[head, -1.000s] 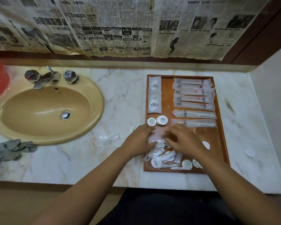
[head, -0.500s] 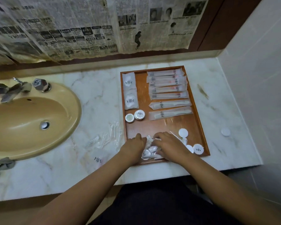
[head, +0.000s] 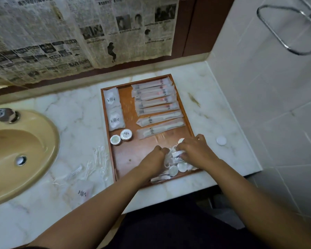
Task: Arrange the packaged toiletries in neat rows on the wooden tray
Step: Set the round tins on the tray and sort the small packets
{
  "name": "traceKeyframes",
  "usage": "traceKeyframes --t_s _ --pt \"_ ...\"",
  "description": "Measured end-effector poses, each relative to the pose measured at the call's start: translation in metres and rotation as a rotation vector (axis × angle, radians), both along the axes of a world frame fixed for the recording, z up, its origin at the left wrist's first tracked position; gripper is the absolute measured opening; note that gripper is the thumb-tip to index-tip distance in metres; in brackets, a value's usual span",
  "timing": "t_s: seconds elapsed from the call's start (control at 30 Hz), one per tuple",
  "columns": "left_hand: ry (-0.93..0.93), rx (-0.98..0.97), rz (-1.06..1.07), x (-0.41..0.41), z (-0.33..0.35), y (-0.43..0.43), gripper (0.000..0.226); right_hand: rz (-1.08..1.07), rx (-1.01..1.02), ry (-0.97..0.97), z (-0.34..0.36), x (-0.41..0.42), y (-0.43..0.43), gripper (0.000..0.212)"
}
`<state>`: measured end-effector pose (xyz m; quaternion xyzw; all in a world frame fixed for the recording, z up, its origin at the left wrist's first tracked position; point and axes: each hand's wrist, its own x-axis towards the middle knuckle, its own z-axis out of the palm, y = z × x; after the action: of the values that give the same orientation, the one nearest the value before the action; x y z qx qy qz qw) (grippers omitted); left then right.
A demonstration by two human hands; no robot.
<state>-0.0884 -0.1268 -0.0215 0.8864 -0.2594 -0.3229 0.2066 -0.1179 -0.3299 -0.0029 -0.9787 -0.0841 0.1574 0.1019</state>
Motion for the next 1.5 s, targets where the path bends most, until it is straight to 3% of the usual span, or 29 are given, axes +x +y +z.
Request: traceKeyframes --t_s 0.1,0.2,0.3,0.43,0.57,0.7,0.8,1.13,1.3,1.4,1.5 --pt "-0.075 0.075 -0.036 0.007 0.003 -0.008 0.056 -0.073 -0.006 -0.038 0.002 -0.005 -0.011 0.036" --pt "-0.131 0.158 -0.107 0.011 0.014 -0.010 0.068 -0.170 0.111 -0.066 0.002 -0.012 -0.022 0.041" --pt "-0.171 0.096 -0.064 0.009 0.025 -0.014 0.065 -0.224 0.206 -0.110 0.005 -0.022 -0.035 0.031" --pt "-0.185 0.069 -0.232 0.001 0.029 -0.019 0.035 -0.112 0.125 0.008 0.010 -0.035 -0.025 0.024" --pt "-0.131 0.145 -0.423 -0.006 0.022 -0.018 0.041 -0.056 -0.018 0.070 0.001 -0.045 -0.006 0.030" --pt "-0.140 0.124 -0.463 -0.005 0.019 -0.016 0.041 -0.092 -0.148 0.056 -0.002 -0.045 -0.003 0.020" --pt "-0.171 0.110 -0.471 -0.004 0.020 -0.018 0.034 -0.111 -0.159 0.055 -0.003 -0.044 0.003 0.025" --pt "-0.036 0.001 -0.255 -0.006 0.015 -0.003 0.013 -0.154 0.009 0.145 0.009 -0.035 0.008 0.013" --pt "0.099 -0.249 0.094 0.000 0.022 0.024 0.034 -0.361 0.334 0.236 0.017 -0.026 0.006 0.017" --pt "0.100 -0.304 0.279 0.009 0.027 0.052 0.032 -0.426 0.504 0.257 0.024 -0.013 0.016 0.025" --pt "0.106 -0.360 0.494 0.016 0.033 0.087 0.028 -0.394 0.548 0.260 0.029 0.009 0.041 0.018"
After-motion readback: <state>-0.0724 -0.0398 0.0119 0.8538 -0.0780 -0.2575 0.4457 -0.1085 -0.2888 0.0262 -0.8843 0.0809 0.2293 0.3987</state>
